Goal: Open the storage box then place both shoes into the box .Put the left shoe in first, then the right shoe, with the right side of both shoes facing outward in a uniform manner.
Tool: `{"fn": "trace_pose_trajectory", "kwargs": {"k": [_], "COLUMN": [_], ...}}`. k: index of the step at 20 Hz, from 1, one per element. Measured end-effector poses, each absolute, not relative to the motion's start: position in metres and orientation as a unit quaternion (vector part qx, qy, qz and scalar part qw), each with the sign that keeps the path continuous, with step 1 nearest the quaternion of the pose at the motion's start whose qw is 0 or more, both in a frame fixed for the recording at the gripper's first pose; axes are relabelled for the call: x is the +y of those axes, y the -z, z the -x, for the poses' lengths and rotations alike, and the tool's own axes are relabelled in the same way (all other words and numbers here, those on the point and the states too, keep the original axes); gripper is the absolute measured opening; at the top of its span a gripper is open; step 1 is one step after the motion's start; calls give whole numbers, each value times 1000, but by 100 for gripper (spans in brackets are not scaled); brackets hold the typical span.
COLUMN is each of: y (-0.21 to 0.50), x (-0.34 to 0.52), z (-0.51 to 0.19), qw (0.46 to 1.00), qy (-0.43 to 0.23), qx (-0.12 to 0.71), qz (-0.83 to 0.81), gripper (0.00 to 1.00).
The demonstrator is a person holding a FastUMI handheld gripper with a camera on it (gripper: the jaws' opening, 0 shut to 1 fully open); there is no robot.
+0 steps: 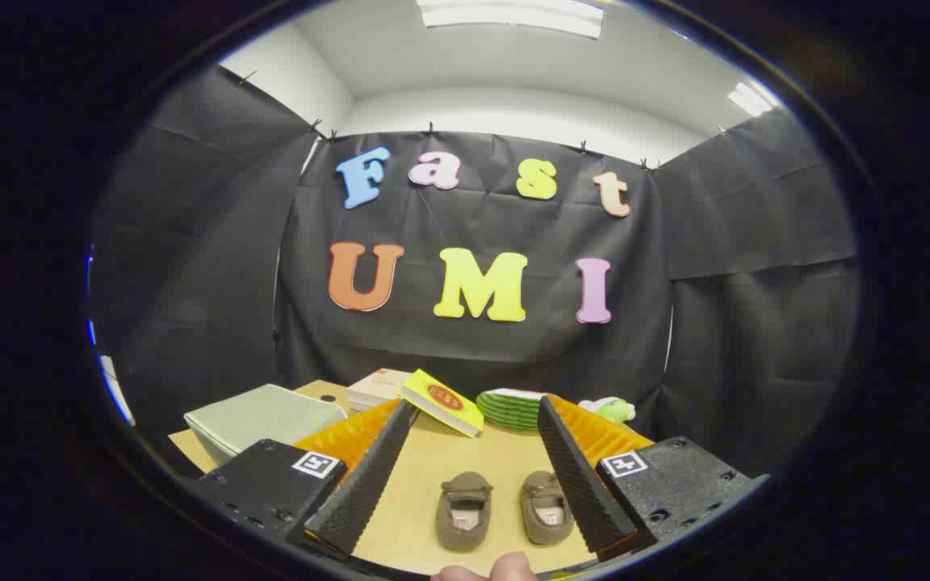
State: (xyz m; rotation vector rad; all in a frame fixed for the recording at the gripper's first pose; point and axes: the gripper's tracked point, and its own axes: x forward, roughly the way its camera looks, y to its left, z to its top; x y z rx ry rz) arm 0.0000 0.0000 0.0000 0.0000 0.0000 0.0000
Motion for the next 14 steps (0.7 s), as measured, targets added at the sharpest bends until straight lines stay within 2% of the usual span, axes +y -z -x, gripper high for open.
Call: {"fn": "trace_pose_trajectory", "kwargs": {"k": [14], "y": [-1], "x": [-22], "z": [6], "qw": [1000], "qy": [16], "qx": [6], "qz": [-27], "gripper": [100]}}
